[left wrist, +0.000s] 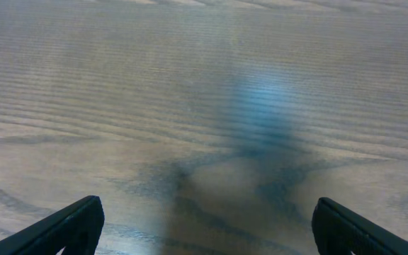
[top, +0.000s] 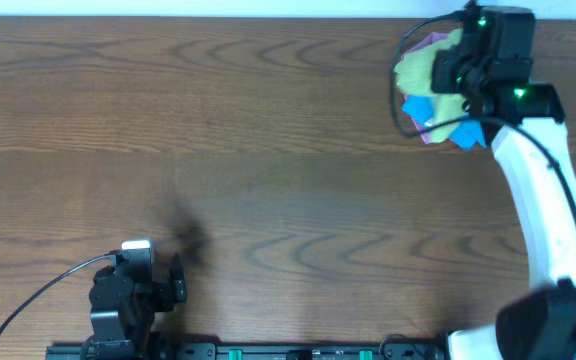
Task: Fold the cloth
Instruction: 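Pull the lime green cloth left off the pile with the right gripper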
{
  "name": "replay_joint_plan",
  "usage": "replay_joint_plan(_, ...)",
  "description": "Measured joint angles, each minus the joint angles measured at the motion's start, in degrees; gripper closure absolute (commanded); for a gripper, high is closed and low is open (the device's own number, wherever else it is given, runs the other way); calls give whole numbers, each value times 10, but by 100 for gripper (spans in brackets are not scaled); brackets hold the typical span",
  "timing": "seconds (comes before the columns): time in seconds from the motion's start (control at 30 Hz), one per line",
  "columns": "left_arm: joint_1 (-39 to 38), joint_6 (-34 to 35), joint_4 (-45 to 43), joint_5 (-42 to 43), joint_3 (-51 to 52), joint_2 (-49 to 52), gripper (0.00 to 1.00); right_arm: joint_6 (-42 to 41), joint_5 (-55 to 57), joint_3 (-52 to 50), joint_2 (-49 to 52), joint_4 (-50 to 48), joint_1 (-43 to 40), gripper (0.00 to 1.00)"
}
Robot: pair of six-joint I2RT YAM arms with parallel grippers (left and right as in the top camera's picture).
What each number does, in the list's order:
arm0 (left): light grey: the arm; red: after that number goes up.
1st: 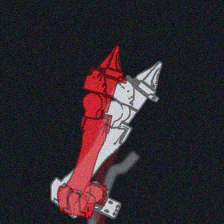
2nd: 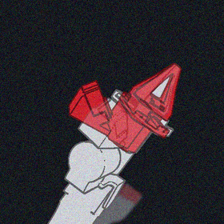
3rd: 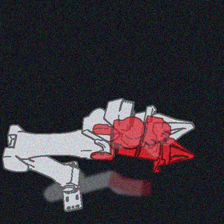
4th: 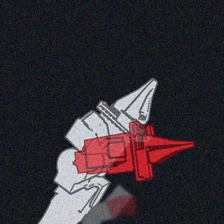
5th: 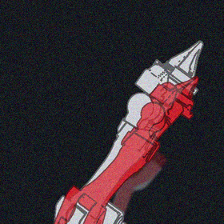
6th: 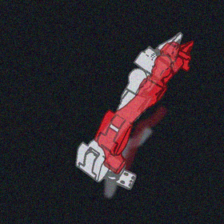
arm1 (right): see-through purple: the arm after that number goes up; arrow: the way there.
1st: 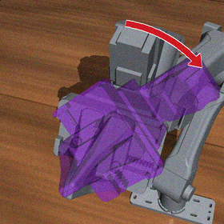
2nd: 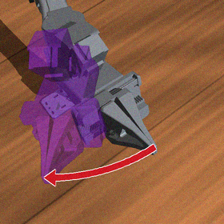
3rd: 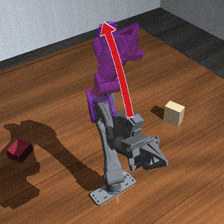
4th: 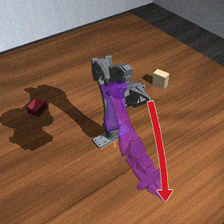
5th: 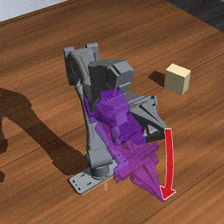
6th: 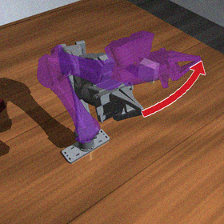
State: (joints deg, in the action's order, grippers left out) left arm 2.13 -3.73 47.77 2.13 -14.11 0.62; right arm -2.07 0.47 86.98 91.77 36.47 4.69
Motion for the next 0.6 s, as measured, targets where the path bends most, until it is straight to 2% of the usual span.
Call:
replay_joint_plan(0.13,0,0,0,0,0,0,4,7,-50,1,-46,70,52,98)
replay_joint_plan(0.3,0,0,0,0,0,0,5,13,-114,2,-56,162,116,98)
replay_joint_plan(0.6,0,-2,0,-16,0,0,5,15,-184,2,-51,217,242,98)
